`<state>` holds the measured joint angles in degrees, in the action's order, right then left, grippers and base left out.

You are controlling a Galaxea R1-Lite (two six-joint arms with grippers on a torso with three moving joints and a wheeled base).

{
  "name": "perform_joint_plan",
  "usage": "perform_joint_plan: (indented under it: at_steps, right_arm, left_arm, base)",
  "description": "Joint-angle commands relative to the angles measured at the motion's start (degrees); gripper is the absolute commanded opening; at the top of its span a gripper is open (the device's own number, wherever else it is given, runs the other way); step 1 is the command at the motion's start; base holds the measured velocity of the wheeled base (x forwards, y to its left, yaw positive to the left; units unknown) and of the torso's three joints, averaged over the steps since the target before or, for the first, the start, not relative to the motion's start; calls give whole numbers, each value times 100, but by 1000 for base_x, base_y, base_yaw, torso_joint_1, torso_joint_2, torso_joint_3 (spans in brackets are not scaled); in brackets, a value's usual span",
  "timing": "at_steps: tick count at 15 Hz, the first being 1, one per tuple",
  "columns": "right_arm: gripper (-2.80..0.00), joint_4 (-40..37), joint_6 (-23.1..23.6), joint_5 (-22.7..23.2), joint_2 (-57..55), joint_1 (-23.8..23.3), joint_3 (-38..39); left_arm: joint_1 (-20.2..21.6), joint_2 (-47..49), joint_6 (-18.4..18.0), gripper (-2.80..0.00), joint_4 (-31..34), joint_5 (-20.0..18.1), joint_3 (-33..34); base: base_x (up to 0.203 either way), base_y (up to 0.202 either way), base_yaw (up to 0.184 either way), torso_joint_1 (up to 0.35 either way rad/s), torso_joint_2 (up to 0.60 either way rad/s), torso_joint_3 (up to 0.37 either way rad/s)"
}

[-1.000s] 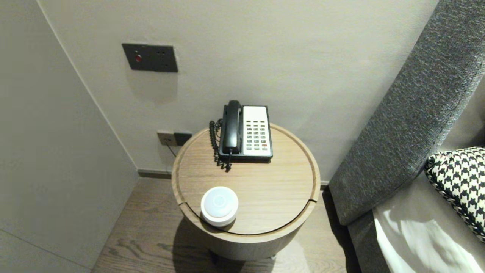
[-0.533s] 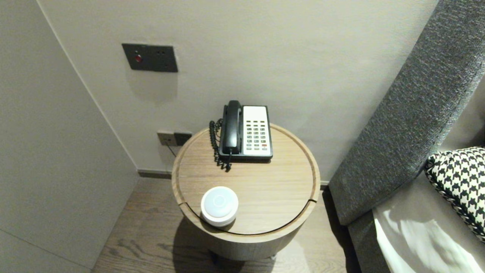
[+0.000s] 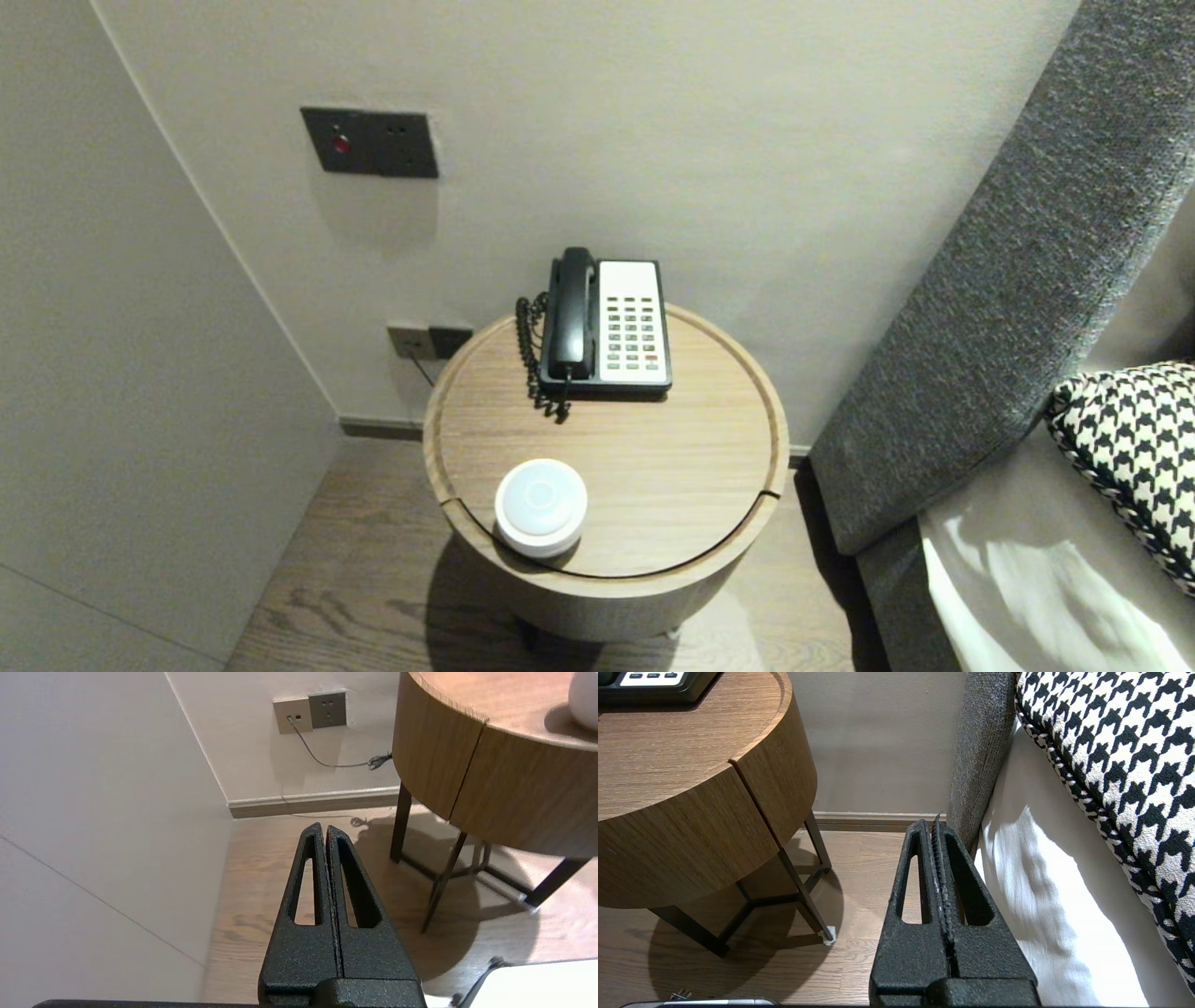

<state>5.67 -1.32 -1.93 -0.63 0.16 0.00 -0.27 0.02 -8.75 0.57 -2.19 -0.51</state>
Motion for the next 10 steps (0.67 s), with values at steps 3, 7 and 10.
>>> perform_joint_plan:
  at_steps: [3, 7, 10]
  right_arm:
    - [-280, 4, 0, -1, 2, 2, 229]
    - [-280, 4, 0, -1, 2, 2, 229]
    - [-280, 4, 0, -1, 2, 2, 229]
  left_arm:
    - [9, 6, 372, -280, -58, 104, 30]
    - [9, 6, -154, -280, -74, -26, 46]
    - [4, 6, 509, -280, -57, 209, 34]
  base:
    - [0, 0, 0, 0, 0, 0]
    - [0, 0, 0, 0, 0, 0]
    - [0, 0, 0, 0, 0, 0]
